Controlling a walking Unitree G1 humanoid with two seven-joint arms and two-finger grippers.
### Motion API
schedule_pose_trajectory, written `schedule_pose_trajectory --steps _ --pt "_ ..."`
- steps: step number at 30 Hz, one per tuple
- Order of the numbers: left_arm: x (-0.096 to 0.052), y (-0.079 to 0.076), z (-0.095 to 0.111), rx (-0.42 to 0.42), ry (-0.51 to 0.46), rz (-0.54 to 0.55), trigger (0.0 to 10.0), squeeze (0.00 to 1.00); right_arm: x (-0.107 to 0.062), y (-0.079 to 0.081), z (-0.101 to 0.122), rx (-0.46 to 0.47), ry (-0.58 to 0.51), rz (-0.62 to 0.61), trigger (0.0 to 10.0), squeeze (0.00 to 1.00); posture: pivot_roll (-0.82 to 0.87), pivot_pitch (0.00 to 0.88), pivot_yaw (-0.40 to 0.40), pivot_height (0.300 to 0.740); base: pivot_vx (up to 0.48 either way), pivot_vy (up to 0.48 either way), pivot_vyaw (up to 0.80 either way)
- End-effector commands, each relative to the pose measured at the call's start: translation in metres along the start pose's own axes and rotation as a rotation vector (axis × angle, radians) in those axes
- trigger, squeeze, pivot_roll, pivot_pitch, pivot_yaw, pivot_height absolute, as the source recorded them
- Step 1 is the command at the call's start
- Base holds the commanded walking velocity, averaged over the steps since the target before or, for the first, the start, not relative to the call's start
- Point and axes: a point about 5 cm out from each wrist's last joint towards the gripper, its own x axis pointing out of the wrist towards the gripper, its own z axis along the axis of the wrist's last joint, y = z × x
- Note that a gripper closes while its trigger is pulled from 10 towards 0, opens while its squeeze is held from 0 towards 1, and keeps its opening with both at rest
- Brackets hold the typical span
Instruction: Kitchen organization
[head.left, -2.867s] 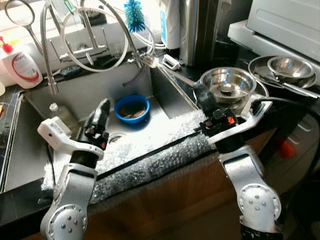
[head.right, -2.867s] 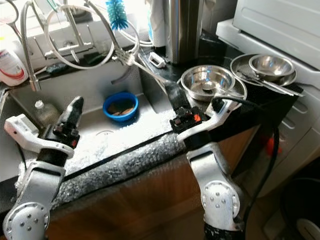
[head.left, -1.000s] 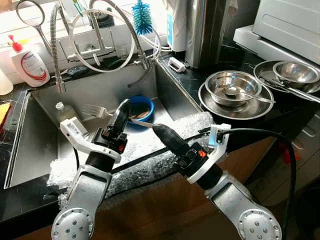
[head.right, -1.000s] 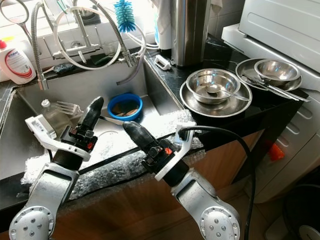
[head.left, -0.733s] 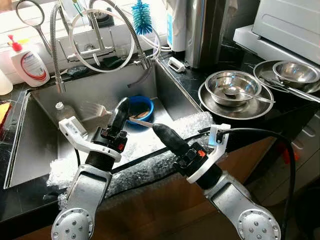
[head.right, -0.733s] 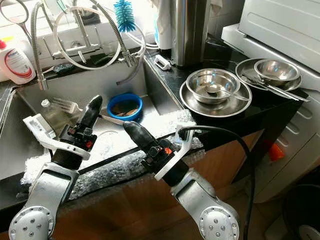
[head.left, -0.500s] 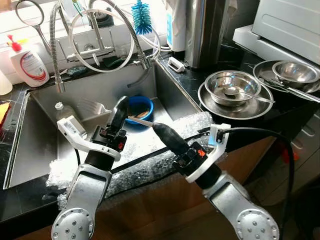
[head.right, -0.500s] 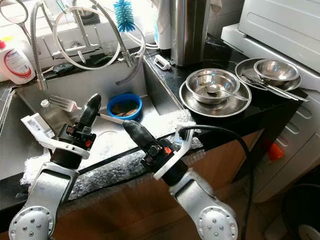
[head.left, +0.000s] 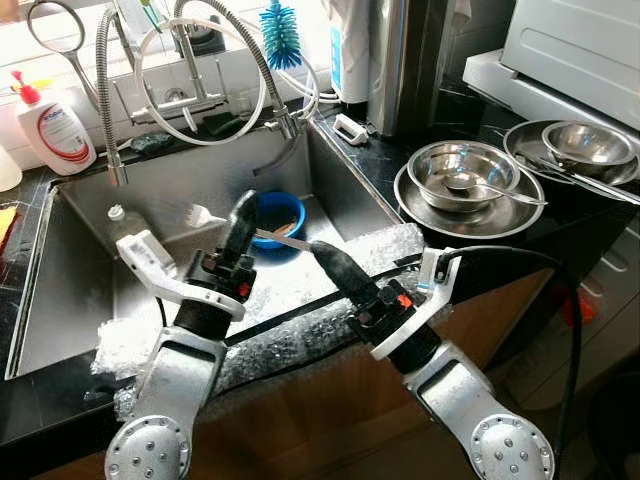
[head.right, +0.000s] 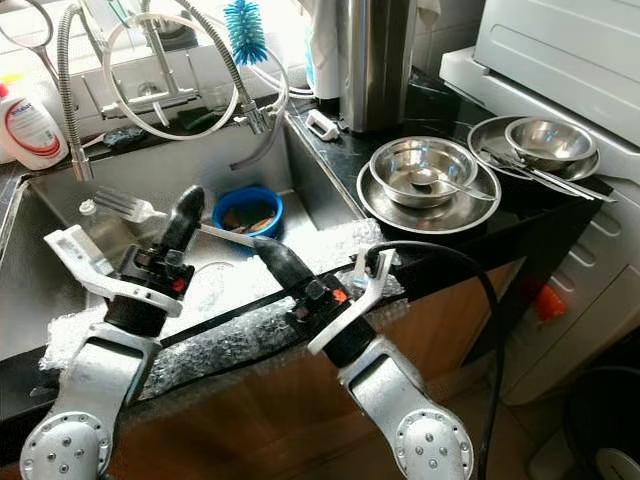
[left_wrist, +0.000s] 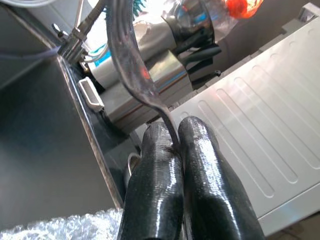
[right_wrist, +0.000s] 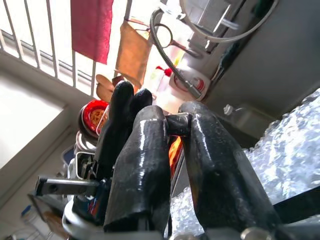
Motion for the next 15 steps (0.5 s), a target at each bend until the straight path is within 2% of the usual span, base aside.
schedule_pose_trajectory --steps 1,6,7,8,12,14,15 --pt "-0.004 0.010 0.003 0.002 -0.039 0.076 0.0 0.00 0.003 0.009 0.022 -0.020 -0.136 0.035 10.0 1.00 -0.15 0.069 0.100 0.740 0.000 0.000 0.00" --pt "-0.001 0.009 0.010 -0.001 -0.077 0.080 0.0 0.00 0.003 0.008 0.022 -0.023 -0.135 0.032 10.0 1.00 -0.15 0.067 0.100 0.740 0.000 0.000 0.00" --pt "0.000 0.009 0.012 -0.004 -0.088 0.081 0.0 0.00 0.003 0.008 0.023 -0.024 -0.135 0.030 10.0 0.15 -0.15 0.067 0.100 0.740 0.000 0.000 0.00" --pt "0.000 0.009 0.013 -0.005 -0.096 0.083 0.0 0.00 0.003 0.008 0.023 -0.025 -0.135 0.029 10.0 0.00 -0.15 0.067 0.100 0.740 0.000 0.000 0.00" --pt "0.000 0.010 0.019 0.001 -0.128 0.091 0.0 0.00 0.003 0.008 0.023 -0.028 -0.135 0.022 10.0 0.00 -0.15 0.067 0.100 0.740 0.000 0.000 0.00" --pt "0.003 0.012 0.031 0.022 -0.205 0.122 0.0 0.00 0.002 0.007 0.024 -0.060 -0.131 0.005 10.0 0.00 -0.15 0.066 0.098 0.740 0.000 0.000 0.00" --pt "0.006 0.012 0.041 0.061 -0.261 0.140 0.0 0.00 0.001 0.006 0.027 -0.127 -0.121 -0.020 10.0 0.00 -0.15 0.067 0.099 0.740 0.000 0.000 0.00"
